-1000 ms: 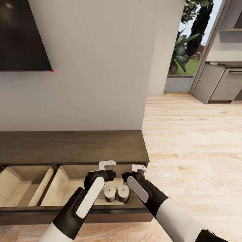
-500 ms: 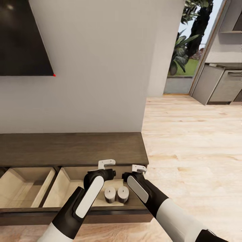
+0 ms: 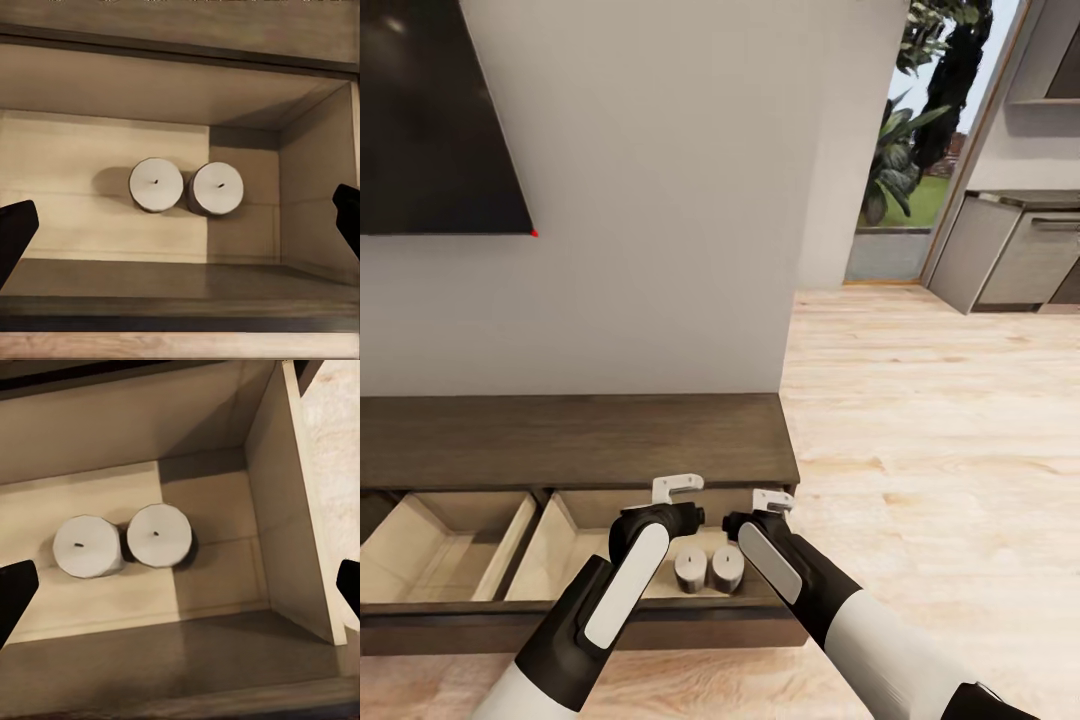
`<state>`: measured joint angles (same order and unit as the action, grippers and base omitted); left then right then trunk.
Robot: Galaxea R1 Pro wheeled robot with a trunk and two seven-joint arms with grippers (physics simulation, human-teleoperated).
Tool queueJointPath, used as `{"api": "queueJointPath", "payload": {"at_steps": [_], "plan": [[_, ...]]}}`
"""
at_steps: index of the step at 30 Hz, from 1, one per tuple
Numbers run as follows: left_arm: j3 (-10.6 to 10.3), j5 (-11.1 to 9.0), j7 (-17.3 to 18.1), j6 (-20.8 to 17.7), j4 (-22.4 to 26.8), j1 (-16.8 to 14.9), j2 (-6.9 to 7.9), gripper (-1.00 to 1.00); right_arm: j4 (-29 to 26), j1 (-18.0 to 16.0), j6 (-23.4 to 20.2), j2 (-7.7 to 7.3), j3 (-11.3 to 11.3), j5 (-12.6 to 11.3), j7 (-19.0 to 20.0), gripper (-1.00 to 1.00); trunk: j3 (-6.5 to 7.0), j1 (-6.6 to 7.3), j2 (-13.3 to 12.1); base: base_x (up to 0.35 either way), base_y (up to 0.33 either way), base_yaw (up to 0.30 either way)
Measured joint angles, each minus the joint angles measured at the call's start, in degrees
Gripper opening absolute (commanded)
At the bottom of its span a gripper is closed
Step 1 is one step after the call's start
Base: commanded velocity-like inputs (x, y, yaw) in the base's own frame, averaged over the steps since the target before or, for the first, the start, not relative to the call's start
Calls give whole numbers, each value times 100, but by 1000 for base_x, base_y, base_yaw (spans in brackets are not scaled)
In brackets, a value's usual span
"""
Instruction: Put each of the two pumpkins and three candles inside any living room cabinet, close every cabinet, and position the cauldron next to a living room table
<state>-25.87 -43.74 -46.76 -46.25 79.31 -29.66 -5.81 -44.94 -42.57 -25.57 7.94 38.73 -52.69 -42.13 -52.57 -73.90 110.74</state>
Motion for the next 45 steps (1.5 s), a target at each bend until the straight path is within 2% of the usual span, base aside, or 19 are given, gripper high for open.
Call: {"api": "queueJointPath", "payload": {"at_steps": [6,25,31,45], "plan": [[11,0,6,0,1,0,0,100,-54,0,14,-5,-4,7,0,100,108,131,-241,-146,39,0],[15,0,7,0,0,0,0,100,-85,1,41,-2,4,12,43,100,449,550,-1003,-8,2,0],[18,0,7,0,1,0,0,100,-161,0,62,-5,21,17,41,100,556,679,-1244,-209,52,7],[11,-1,5,0,9,0,0,100,-228,0,92,-9,37,17,39,100,846,989,-1805,-24,4,162]]}}
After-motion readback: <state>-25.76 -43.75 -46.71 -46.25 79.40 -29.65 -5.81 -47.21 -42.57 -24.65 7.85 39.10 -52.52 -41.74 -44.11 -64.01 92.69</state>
